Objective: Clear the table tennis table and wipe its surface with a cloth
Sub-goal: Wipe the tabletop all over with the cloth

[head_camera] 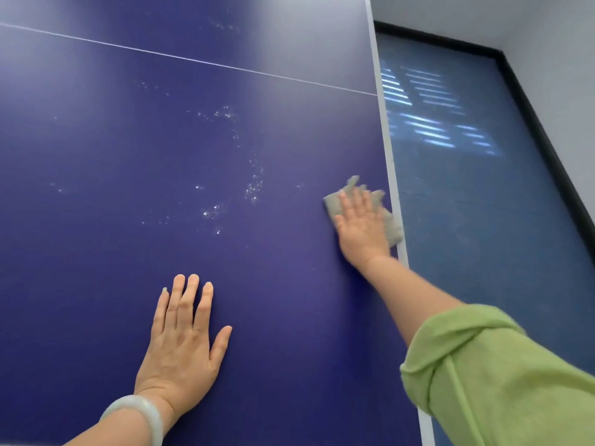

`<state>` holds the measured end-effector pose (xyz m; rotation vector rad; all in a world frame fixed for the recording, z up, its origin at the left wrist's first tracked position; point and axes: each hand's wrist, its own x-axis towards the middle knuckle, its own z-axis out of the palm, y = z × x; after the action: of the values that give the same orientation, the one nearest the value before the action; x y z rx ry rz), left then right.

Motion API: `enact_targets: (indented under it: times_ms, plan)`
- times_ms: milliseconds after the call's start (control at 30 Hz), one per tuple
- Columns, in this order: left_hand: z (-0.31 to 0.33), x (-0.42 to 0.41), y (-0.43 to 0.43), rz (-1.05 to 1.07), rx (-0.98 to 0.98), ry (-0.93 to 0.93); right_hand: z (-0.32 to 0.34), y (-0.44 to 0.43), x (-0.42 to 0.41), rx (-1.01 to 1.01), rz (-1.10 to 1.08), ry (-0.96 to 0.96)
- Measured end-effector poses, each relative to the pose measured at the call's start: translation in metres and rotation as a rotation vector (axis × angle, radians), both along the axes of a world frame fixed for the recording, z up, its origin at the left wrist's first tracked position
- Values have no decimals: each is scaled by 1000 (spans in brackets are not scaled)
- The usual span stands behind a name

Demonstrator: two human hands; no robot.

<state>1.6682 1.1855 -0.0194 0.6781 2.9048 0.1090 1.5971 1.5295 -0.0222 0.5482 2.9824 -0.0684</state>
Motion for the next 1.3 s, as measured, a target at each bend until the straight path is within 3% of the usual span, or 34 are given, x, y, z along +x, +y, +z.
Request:
enact_targets:
  times_ms: [133,267,333,400,500,567,667,733,833,933,1000,1100,1200,1267,1300]
  plan:
    - [1,1,1,13,-13,-8,-4,-93,27,-189,311,35]
    - [3,0,3,12,-6,-6,-2,-68,37,-145,454,37]
    - [2,-1,3,11,-4,-5,-3,-27,29,-82,285,35]
    - [2,-1,3,11,-6,-4,1,8,20,-84,-48,52]
    - [2,-1,2,14,-19,3,4,8,0,-118,-351,67]
    - [3,0,2,18,-26,3,2,-24,-9,-124,-241,77]
    - [4,1,2,19,-32,1,-5,-66,0,-160,208,42]
    - [4,1,2,20,-36,1,-5,-57,3,-165,312,28]
    - [5,1,1,16,-48,5,-4,-23,4,-64,-32,48]
    - [5,1,0,14,-43,-1,2,-34,14,-106,-382,85]
    - [6,1,1,10,-38,-3,-3,-72,28,-77,-287,103]
    - [6,1,2,3,-30,1,-10,-124,59,-76,124,91]
    - [5,0,1,4,-30,1,-8,-115,77,-116,461,32]
    - [3,0,0,5,-29,0,-9,-76,69,-28,436,17]
    - [3,1,0,7,-31,-2,-7,-55,62,20,285,2]
